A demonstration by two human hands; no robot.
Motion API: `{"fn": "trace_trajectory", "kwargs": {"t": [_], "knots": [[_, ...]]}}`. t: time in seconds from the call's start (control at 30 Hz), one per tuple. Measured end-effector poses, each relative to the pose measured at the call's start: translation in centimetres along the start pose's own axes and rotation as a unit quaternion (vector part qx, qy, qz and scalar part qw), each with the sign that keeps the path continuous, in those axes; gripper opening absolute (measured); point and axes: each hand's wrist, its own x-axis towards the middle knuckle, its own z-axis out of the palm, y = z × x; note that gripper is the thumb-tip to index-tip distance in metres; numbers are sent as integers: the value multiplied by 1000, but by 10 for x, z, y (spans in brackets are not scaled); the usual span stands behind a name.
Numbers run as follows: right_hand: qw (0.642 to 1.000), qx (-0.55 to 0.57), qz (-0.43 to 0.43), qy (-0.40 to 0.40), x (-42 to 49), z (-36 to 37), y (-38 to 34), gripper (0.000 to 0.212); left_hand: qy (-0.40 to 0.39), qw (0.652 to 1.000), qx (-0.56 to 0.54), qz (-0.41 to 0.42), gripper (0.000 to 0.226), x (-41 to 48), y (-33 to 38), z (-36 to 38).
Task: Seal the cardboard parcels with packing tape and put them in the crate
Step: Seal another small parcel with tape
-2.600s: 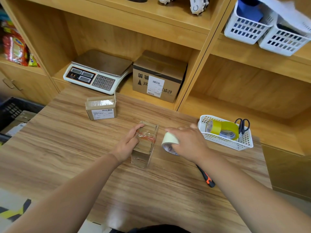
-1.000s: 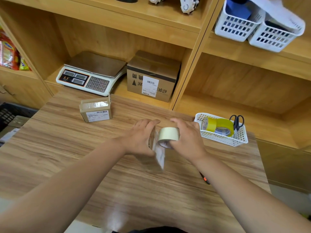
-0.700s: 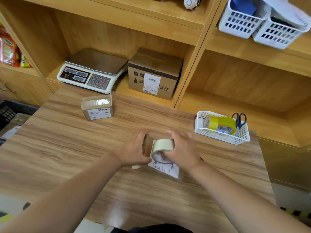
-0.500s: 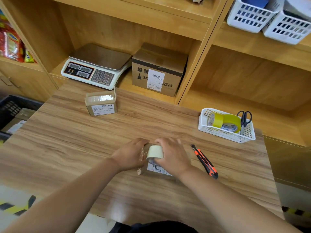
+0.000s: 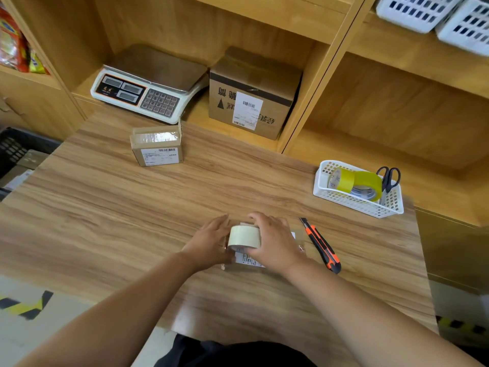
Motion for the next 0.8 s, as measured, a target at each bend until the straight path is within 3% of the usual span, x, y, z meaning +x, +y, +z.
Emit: {"fn": "trace_trajectory", "kwargs": {"t": [0.17,0.27,0.43,0.67,0.8], "knots": [[997,49,48,-38,-9,4,22,48,-14,1000,12,10,97,4,-4,3],[994,76,78,-19,-5,1,33,49,-24,999,39,17,102,7,-5,4],[999,-23,-4,-30,-3,-17,39,67,-46,998,50,7,106,10,-7,7],[978,-188,-82,-38,-21,-47,68,55,-54,998,37,-20,102,10,-9,8],[975,-198,-95,-17,-31,-39,89,48,-52,998,30,-23,101,10,-3,9]]}}
